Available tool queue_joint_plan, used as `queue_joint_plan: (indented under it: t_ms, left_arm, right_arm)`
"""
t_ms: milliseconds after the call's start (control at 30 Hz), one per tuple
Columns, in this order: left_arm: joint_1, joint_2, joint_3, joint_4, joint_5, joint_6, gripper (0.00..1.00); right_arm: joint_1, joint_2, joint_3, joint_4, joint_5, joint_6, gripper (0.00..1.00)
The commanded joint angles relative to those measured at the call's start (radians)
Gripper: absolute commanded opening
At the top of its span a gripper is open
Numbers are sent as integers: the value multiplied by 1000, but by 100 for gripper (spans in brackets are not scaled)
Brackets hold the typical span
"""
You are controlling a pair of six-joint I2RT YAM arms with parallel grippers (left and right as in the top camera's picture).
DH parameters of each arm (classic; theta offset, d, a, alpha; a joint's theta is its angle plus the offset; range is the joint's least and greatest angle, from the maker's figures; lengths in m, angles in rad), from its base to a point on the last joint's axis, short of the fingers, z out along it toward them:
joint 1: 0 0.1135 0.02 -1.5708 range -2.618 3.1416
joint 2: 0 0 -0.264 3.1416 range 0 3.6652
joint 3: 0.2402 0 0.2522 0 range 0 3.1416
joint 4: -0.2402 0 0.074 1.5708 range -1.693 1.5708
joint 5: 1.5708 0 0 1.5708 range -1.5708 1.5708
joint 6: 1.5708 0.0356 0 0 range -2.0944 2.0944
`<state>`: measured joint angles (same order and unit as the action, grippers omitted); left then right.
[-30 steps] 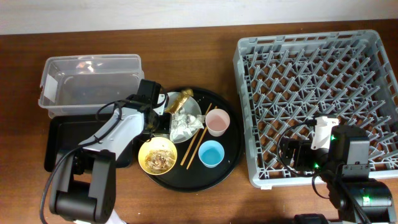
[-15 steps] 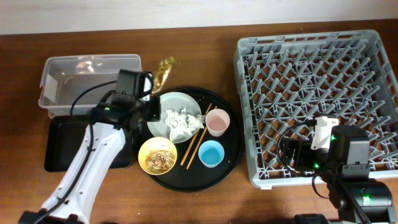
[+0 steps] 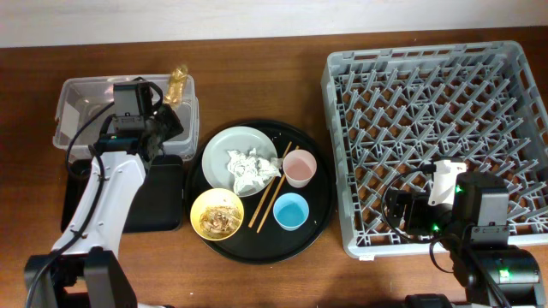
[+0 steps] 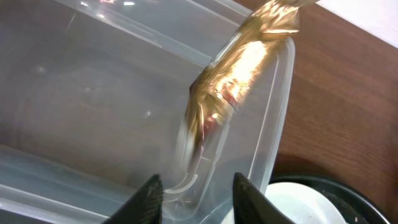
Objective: Sort waste into correct bins and load items into the dishwasher rack
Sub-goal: 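Grasp the gold wrapper with the left gripper and drop it in the clear bin, then grasp the white tissues with the left gripper and drop them in the clear bin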
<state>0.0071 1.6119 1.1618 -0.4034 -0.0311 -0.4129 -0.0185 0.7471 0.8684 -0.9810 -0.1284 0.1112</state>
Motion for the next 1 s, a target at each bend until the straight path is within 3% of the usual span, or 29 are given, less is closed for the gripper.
queue_joint_plan:
  t_ms: [0, 167, 300, 433, 667, 700, 800, 833, 967]
  left_arm:
    - [3, -5, 14, 7, 14, -2, 43]
    - [-67, -19, 14, -64, 223, 30, 48]
    - [-272, -19, 13, -191, 178, 222, 48]
    - [-399, 13, 11, -244, 23, 232, 54]
    - [-423, 245, 11, -206, 23, 232, 56]
    - [-423, 262, 11, -199, 23, 232, 47]
    - [-423, 269, 12, -188, 23, 232, 6]
    - [-423, 269, 12, -190, 23, 232, 0]
    - [-398, 182, 44, -224, 5, 232, 0]
  right_arm:
    - [5, 2, 24, 1, 2, 10, 99]
    - [5, 2, 24, 1, 2, 10, 99]
    - [5, 2, 24, 1, 2, 10, 99]
    - [5, 2, 24, 1, 2, 10, 99]
    - [5, 2, 24, 1, 2, 10, 99]
    - [5, 2, 24, 0, 2, 10, 99]
    - [5, 2, 24, 1, 2, 10, 99]
    - [5, 2, 24, 0, 2, 10, 99]
    - [5, 2, 24, 0, 2, 10, 99]
